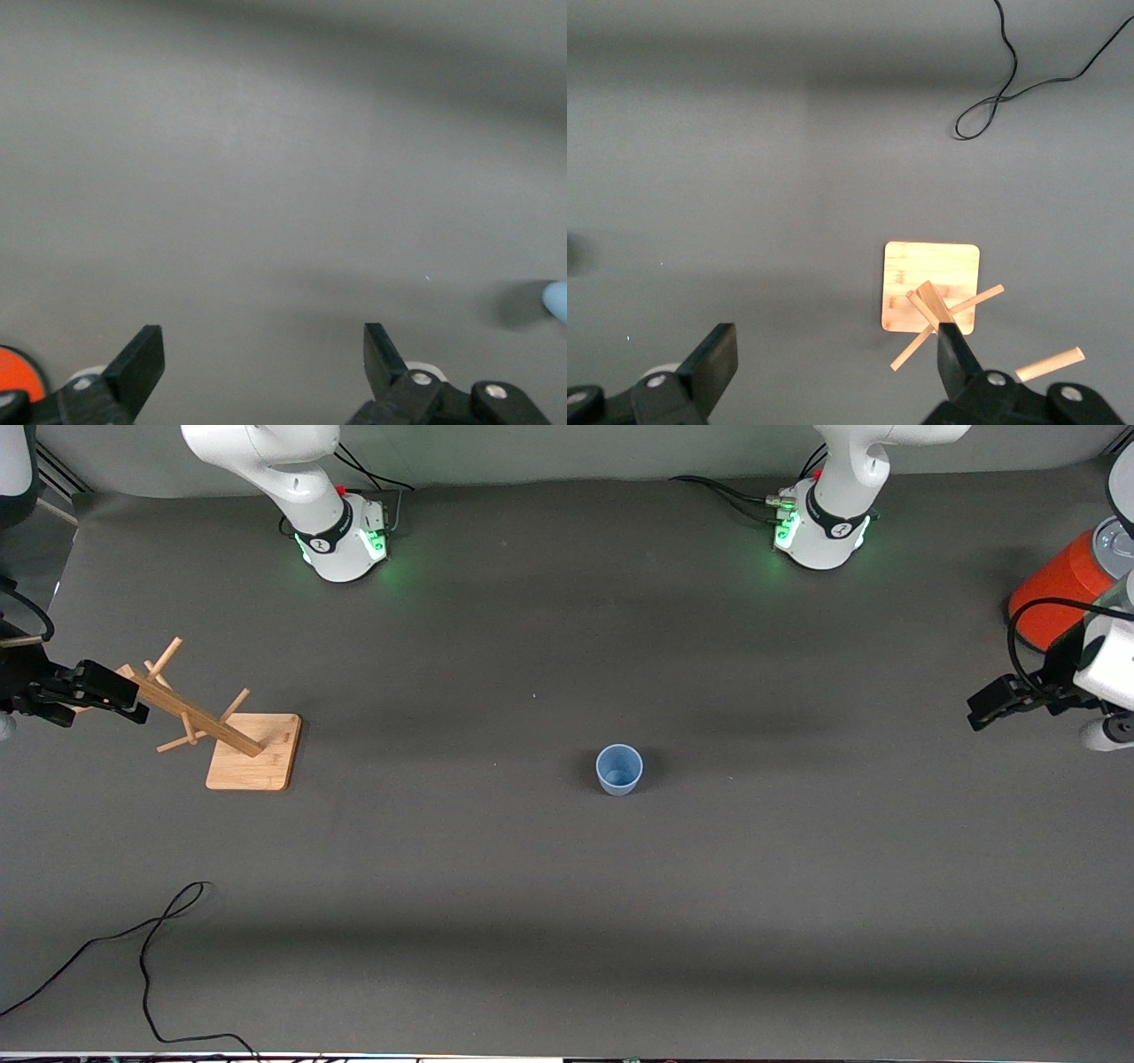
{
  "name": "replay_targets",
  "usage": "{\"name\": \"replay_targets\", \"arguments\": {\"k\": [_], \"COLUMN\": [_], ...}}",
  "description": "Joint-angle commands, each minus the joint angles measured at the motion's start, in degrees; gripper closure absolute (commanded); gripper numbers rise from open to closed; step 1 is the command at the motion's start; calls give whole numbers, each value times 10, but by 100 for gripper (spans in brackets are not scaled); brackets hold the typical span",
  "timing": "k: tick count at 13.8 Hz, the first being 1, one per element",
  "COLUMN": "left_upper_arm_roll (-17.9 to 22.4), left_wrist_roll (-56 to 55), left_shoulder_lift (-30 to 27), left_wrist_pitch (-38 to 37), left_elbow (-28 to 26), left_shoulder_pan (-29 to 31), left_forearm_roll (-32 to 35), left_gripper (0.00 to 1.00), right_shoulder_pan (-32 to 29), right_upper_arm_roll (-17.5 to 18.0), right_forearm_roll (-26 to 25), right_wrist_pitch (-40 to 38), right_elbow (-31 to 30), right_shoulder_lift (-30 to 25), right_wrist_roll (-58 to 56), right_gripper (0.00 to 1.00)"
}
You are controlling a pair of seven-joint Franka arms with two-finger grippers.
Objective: Rotate and upright cup with both arms
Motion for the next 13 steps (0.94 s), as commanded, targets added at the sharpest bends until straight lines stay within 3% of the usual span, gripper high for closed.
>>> {"name": "replay_targets", "arguments": {"k": [1,7,11,13], "left_upper_arm_roll": [-32,-29,-28,-4], "left_wrist_roll": [13,16,16,16], "left_shoulder_lift": [-18,27,29,29], "left_wrist_pitch": [11,-70,-71,-70], "left_elbow": [-23,70,71,71], "left_shoulder_pan": [39,28,26,0], "left_forearm_roll": [-19,-12,-11,-2], "left_gripper": [0,0,0,0], "right_shoulder_pan": [-3,-3,-3,-3], "right_upper_arm_roll": [3,3,3,3], "right_forearm_roll": [-5,-5,-5,-5], "right_wrist_pitch": [0,0,0,0], "right_elbow": [-6,-6,-6,-6], "right_shoulder_lift": [-9,-9,-9,-9], "right_wrist_roll": [-12,-13,-13,-13], "right_gripper": [0,0,0,0]}}
